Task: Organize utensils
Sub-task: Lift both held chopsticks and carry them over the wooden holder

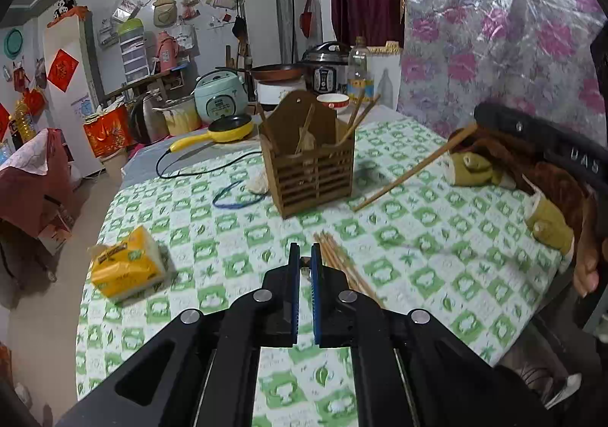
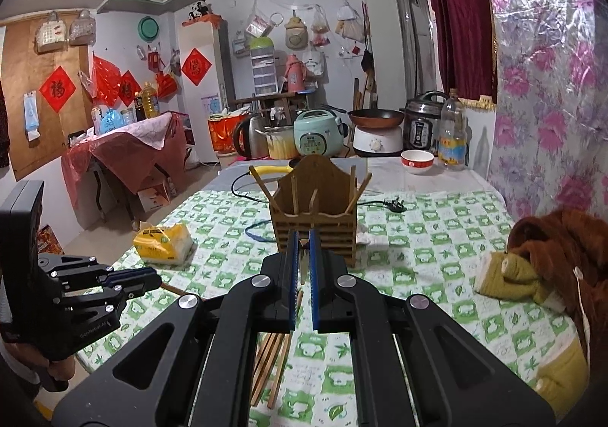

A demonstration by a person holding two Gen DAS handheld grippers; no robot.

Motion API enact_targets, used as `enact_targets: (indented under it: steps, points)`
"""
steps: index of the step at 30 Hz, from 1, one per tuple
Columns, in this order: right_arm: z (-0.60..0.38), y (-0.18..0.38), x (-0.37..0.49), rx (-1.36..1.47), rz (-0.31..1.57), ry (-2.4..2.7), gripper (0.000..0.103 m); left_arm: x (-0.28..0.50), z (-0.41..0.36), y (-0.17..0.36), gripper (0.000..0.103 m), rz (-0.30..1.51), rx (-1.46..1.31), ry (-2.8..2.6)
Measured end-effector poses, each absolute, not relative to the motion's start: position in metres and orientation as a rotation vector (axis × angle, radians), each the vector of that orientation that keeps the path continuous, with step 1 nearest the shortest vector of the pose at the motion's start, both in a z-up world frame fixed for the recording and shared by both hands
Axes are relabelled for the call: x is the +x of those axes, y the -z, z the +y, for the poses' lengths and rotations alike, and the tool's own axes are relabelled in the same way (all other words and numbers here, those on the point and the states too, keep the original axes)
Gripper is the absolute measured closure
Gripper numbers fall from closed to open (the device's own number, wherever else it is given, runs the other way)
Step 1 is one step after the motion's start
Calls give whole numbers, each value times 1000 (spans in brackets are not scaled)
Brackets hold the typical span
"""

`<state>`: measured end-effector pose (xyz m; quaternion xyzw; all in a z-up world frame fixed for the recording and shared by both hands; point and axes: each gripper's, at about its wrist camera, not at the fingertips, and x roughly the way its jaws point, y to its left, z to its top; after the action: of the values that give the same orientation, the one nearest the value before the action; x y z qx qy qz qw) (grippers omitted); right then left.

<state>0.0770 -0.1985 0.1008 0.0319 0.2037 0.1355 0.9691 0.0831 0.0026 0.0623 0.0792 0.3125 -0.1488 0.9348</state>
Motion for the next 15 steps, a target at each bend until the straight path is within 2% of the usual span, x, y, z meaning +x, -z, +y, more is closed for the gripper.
enact_targets:
  steps: [8,15]
  points:
    - [-201,-108,93,68,399,-270,97,113,3,-79,97,629,141,325]
    - [-205,-145,115,57,325,-254,97,127,-3,-139,97,514,142,365]
